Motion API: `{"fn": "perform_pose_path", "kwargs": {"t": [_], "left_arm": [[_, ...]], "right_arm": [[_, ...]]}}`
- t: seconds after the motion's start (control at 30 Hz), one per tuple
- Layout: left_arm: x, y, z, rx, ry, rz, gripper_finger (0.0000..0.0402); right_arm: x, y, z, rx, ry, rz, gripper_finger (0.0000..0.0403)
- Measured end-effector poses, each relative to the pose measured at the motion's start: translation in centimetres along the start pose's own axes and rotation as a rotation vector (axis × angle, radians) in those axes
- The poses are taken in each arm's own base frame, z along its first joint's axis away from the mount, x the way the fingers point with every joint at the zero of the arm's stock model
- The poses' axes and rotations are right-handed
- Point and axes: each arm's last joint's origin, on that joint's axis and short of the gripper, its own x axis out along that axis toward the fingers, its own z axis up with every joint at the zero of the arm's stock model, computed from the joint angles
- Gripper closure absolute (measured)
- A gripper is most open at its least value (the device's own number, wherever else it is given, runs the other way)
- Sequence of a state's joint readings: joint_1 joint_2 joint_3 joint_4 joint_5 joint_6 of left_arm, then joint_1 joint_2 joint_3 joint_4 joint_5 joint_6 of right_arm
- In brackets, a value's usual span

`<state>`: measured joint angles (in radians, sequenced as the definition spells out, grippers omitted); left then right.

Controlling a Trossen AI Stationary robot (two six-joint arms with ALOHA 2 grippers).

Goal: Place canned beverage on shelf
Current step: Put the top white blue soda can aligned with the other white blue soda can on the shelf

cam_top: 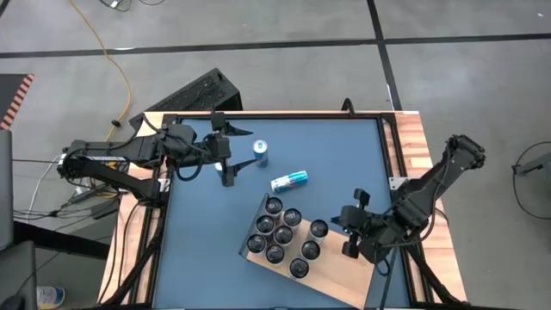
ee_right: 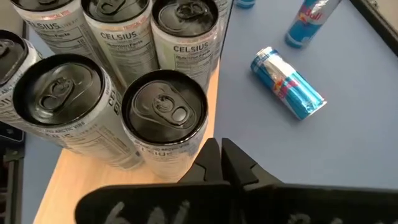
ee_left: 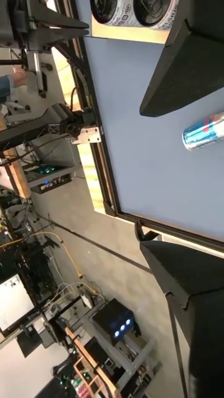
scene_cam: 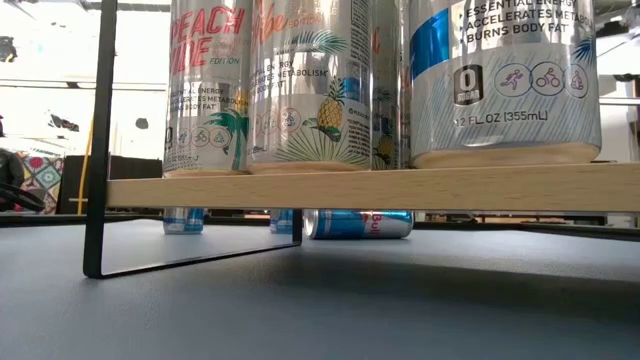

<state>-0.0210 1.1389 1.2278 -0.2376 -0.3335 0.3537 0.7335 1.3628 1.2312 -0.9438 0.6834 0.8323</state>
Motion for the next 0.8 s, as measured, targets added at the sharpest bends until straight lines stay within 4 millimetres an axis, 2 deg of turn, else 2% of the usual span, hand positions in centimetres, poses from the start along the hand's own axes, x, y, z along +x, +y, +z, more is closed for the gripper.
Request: {"fn": "perform_pose_path", "kwargs": {"t": [0.57,0.8], "left_arm": [[0.0,-0.1,-0.1,0.0,0.013,-0.006,0.0072],[0.0,-0.1,-0.1,-0.006,0.011,-0.006,0.0072]], "right_arm": [[-1.0,1.5,-0.6,0.103,0.003,0.117,0.0403],[0.9,3.0,-1.8,0.083,0.05,0.118,0.0403]]}}
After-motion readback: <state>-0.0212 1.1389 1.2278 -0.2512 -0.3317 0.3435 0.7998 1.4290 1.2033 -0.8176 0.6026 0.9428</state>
